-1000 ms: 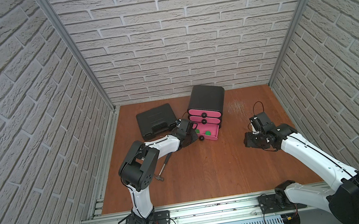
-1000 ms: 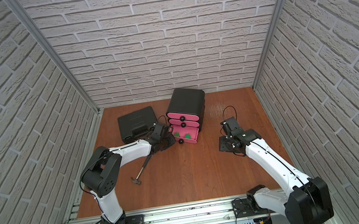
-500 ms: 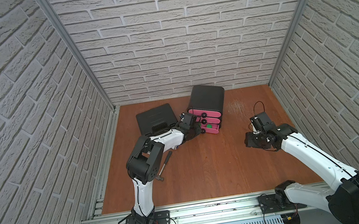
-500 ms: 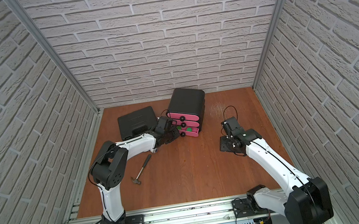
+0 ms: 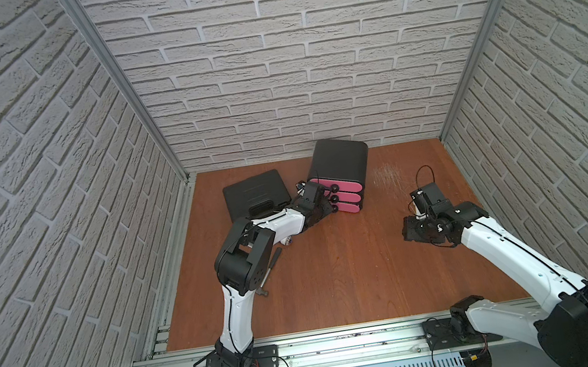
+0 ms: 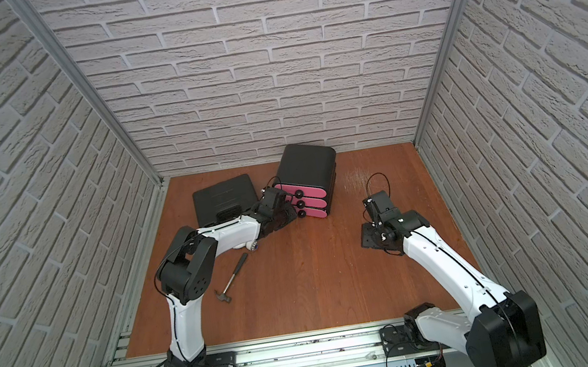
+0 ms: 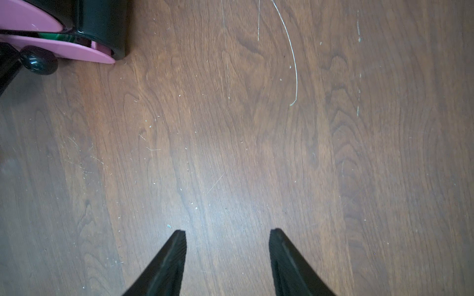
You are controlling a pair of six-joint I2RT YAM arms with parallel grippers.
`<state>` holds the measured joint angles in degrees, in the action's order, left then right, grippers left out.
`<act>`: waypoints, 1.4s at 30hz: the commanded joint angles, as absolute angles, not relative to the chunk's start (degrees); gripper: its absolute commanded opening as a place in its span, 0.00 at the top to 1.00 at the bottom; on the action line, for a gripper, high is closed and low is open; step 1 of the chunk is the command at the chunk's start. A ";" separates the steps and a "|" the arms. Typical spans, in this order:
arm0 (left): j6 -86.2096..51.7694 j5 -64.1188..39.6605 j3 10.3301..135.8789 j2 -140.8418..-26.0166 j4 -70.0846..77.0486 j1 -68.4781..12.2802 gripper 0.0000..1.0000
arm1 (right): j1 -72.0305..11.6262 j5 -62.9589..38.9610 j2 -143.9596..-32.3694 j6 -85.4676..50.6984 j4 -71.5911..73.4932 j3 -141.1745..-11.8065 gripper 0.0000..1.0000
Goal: Put the paint cans in the drawer according to color
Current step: Close the drawer in the storage box, then reset both arms
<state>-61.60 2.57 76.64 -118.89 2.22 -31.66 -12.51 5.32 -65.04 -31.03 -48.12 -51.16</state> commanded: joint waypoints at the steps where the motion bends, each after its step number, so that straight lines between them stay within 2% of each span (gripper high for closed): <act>1: -61.03 3.05 78.05 -121.24 7.00 -33.26 0.76 | -11.96 6.59 -63.55 -30.74 -49.04 -52.55 0.43; 12: -63.71 6.63 70.72 -116.64 10.17 -34.04 0.73 | -11.65 6.53 -62.86 -30.86 -49.11 -52.31 0.43; 21: -57.19 19.21 51.73 -95.45 5.40 -34.72 0.68 | -11.49 5.58 -60.61 -32.52 -42.59 -48.09 0.43; 27: -40.82 35.01 45.85 -77.11 -4.03 -34.30 0.61 | -11.11 8.94 -54.78 -32.69 -31.86 -43.15 0.43; 28: -37.83 37.45 45.04 -74.53 -4.38 -33.82 0.60 | -10.93 9.97 -53.44 -32.54 -29.29 -41.82 0.43; 30: -30.83 40.86 42.57 -69.42 -3.22 -31.49 0.50 | -10.18 12.11 -51.64 -31.43 -25.61 -39.65 0.42; 31: -27.43 41.96 41.21 -67.05 -2.11 -29.60 0.42 | -9.49 12.94 -51.34 -30.86 -24.19 -38.74 0.41; 32: -24.64 42.36 39.38 -64.87 -0.65 -27.40 0.30 | -8.27 13.91 -51.38 -30.25 -22.30 -37.73 0.40; 33: -21.52 42.20 37.00 -62.95 1.52 -24.91 0.20 | -6.70 14.81 -51.66 -30.83 -21.08 -36.76 0.35; 36: -17.50 39.80 31.04 -59.39 7.25 -17.16 0.02 | -0.29 12.27 -53.08 -30.78 -16.34 -34.25 0.33; 39: -13.72 34.08 25.74 -56.53 13.87 -9.69 0.02 | 3.48 13.80 -54.80 -28.36 -10.88 -31.86 0.30; 42: -7.68 27.00 21.60 -56.23 21.09 -4.53 0.02 | 3.64 17.55 -56.63 -19.30 0.00 -27.27 0.29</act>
<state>-17.02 34.04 23.92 -56.93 9.72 -7.57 3.44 13.98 -55.53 -27.49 -14.04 -30.57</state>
